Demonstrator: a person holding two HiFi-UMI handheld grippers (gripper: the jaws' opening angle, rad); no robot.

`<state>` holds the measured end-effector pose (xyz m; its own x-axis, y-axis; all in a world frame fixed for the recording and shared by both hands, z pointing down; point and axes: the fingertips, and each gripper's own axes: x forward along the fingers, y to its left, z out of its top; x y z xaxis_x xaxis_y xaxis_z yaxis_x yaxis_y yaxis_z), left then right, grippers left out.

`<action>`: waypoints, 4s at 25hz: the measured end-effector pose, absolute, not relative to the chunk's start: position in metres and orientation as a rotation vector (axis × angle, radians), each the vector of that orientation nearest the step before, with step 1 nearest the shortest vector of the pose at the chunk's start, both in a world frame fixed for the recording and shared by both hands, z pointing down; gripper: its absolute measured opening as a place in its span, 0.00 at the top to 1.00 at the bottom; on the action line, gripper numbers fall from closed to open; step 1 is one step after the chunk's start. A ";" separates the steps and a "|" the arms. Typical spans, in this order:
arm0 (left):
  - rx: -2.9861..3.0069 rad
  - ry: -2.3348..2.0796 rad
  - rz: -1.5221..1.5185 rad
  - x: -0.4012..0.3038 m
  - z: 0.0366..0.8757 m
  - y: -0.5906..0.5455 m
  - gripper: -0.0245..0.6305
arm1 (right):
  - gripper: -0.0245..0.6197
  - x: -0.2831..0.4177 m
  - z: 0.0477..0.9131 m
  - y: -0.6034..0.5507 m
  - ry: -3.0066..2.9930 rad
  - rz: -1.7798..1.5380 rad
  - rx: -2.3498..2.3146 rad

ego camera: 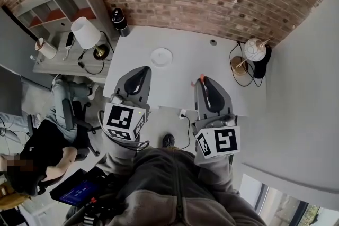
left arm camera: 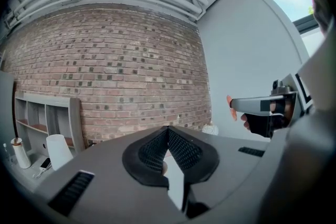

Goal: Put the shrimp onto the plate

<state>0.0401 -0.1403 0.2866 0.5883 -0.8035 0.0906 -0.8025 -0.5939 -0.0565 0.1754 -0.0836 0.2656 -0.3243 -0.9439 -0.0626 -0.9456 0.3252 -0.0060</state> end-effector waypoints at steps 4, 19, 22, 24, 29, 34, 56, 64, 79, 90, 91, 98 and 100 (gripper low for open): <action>-2.769 1.425 -0.201 0.041 0.288 -0.146 0.96 | 0.87 0.175 0.272 -0.088 2.521 0.025 -1.763; -2.815 1.371 -0.199 0.052 0.291 -0.158 0.96 | 0.87 0.179 0.272 -0.097 2.510 0.008 -1.818; -2.823 1.372 -0.191 0.041 0.287 -0.168 0.96 | 0.87 0.169 0.265 -0.107 2.519 0.024 -1.828; -2.812 1.389 -0.185 0.037 0.289 -0.167 0.96 | 0.87 0.167 0.266 -0.108 2.523 0.037 -1.818; -2.803 1.435 -0.181 0.020 0.293 -0.170 0.96 | 0.87 0.153 0.269 -0.115 2.554 0.040 -1.789; -2.828 1.487 -0.205 0.002 0.310 -0.178 0.96 | 0.87 0.137 0.279 -0.128 2.589 -0.001 -1.776; -2.948 1.649 -0.448 -0.033 0.426 -0.206 0.96 | 0.87 0.105 0.378 -0.171 2.739 -0.310 -1.789; -2.992 1.678 -0.530 -0.035 0.456 -0.216 0.96 | 0.87 0.101 0.414 -0.190 2.768 -0.420 -1.802; -3.062 1.729 -0.710 -0.041 0.518 -0.223 0.96 | 0.87 0.095 0.475 -0.209 2.811 -0.599 -1.813; -3.072 1.821 -0.865 -0.056 0.571 -0.235 0.96 | 0.87 0.095 0.522 -0.244 2.845 -0.716 -1.820; -3.074 1.829 -0.870 -0.058 0.574 -0.236 0.96 | 0.87 0.095 0.526 -0.247 2.850 -0.725 -1.820; -3.087 1.859 -0.908 -0.063 0.594 -0.242 0.96 | 0.87 0.088 0.550 -0.264 2.874 -0.769 -1.809; -3.089 1.865 -0.920 -0.064 0.601 -0.244 0.96 | 0.87 0.087 0.558 -0.270 2.879 -0.782 -1.808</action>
